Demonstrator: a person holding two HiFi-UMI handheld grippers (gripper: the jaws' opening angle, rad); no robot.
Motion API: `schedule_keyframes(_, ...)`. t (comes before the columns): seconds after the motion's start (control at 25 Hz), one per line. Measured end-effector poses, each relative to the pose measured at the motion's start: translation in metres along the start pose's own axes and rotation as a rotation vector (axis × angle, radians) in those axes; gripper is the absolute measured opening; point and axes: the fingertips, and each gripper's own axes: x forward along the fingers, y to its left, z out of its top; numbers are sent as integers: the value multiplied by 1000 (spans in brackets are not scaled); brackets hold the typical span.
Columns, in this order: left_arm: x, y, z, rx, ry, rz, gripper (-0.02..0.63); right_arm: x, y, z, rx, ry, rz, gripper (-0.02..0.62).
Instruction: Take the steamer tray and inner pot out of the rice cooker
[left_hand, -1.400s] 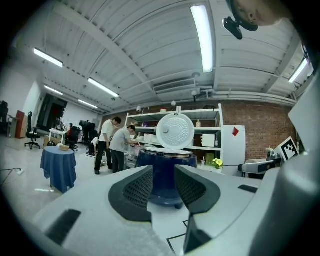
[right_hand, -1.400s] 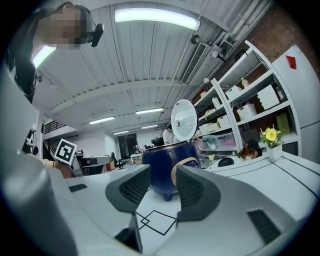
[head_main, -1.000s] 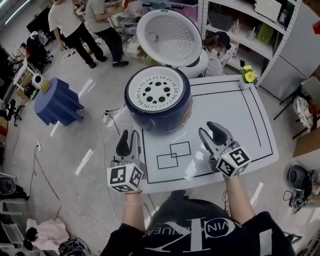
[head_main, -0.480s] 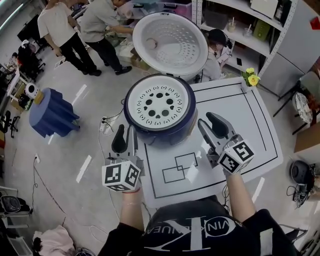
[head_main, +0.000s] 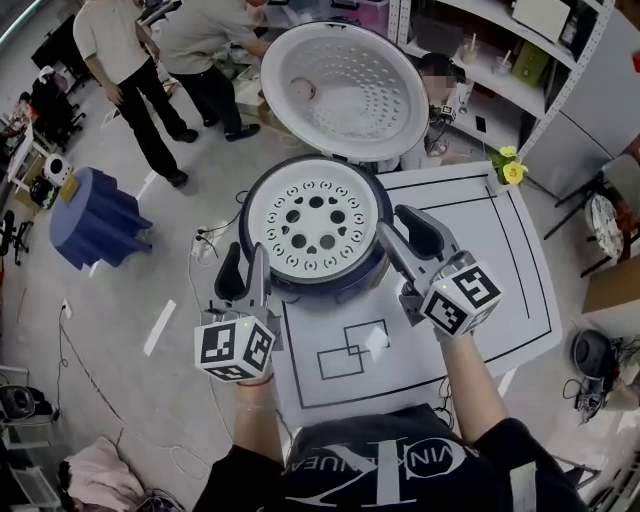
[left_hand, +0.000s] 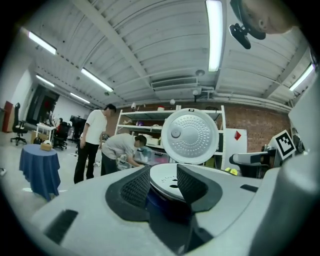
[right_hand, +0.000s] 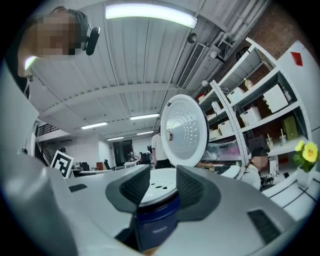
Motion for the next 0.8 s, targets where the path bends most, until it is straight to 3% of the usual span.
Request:
schedule_keyframes(0.44,33,8,-5,91,97,53,160,60,-20,-18,-233,317,-49,172)
schedule_keyframes(0.8,42,7,-9,140,119,64,160,77,-33,-29,-247,399,-69,199)
